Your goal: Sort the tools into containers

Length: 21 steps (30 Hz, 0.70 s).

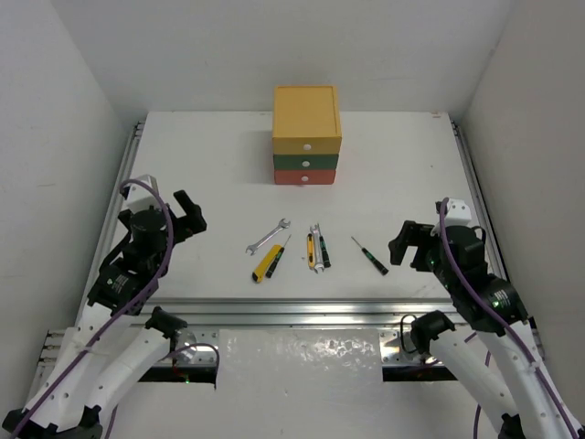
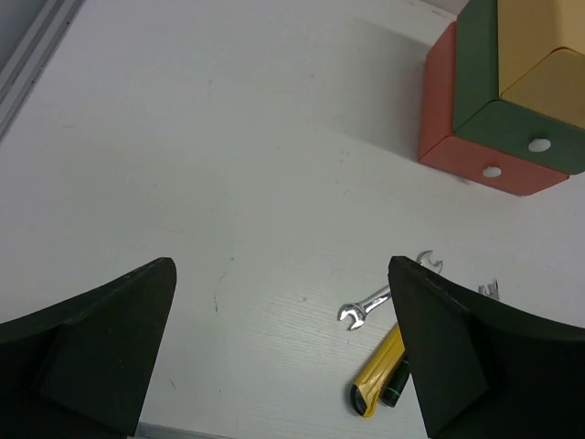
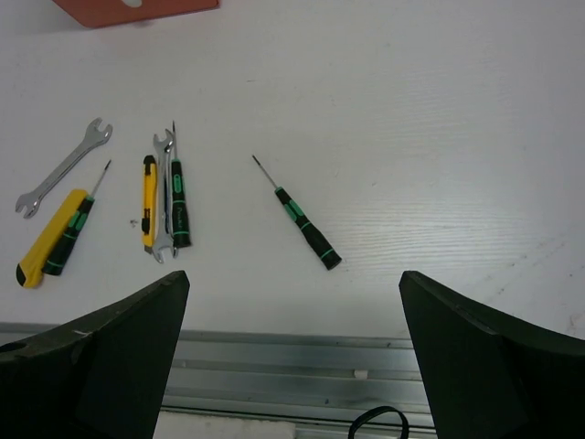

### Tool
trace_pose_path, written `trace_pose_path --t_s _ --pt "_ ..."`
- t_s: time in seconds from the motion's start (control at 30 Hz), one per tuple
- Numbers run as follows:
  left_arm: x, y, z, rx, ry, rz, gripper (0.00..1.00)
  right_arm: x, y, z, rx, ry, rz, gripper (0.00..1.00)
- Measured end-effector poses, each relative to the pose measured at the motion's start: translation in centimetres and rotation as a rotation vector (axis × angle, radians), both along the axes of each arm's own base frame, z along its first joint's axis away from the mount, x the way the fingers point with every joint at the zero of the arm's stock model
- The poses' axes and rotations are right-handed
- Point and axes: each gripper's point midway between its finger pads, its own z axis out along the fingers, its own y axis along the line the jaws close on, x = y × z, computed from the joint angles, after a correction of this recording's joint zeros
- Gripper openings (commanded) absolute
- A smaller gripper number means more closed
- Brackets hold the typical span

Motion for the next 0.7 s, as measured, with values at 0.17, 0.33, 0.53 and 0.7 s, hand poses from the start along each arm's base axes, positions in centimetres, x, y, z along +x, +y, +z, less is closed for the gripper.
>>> trace_pose_path --t_s 0.17,0.33,0.53,0.7 --pt "0.1 -0.2 -0.3 0.0 0.011 -0.01 1.0 -0.1 0.2 -0.4 0.016 -0.001 -0.001 0.99" --pt "0.1 -0.8 -0.3 -0.012 0.009 -0.041 1.0 0.0 2.6 -1.0 0.116 -0.044 0.101 0.99" --pt "0.1 -1.8 -0.8 -0.027 0.021 -0.1 1.0 2.3 8.4 -4.2 0.304 0.076 0.242 0.99" --pt "0.1 -2.5 -0.9 -0.036 0.024 -0.135 1.0 6.1 12.3 -8.1 0.418 0.206 0.268 0.98"
